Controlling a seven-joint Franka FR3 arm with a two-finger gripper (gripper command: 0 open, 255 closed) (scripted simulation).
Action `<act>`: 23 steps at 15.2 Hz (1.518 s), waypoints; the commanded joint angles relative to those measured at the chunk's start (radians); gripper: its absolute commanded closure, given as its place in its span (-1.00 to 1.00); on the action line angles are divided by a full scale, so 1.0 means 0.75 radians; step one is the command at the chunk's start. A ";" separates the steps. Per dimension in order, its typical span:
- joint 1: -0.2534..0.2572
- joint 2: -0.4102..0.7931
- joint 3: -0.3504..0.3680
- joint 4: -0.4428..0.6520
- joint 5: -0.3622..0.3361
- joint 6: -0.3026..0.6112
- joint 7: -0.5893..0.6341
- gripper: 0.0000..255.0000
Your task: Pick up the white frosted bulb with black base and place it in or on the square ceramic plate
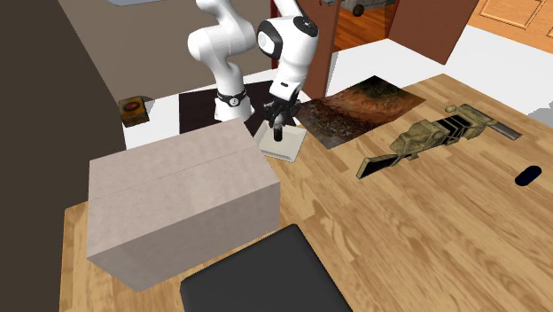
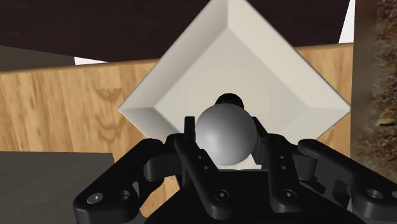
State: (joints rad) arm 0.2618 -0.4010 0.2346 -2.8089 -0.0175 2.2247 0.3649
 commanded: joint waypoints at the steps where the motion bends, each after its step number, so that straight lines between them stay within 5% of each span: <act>1: 0.000 0.003 0.000 0.000 -0.001 0.003 0.001 1.00; 5: 0.000 0.003 0.000 0.000 -0.001 0.003 0.001 1.00; 6: 0.000 0.003 0.000 0.000 -0.001 0.003 0.001 -1.00; 11: 0.000 0.003 0.000 0.000 -0.001 0.003 0.001 -1.00; 15: 0.017 -0.095 -0.008 0.115 0.021 -0.209 -0.016 -1.00; 23: 0.017 -0.095 -0.008 0.115 0.021 -0.209 -0.016 -1.00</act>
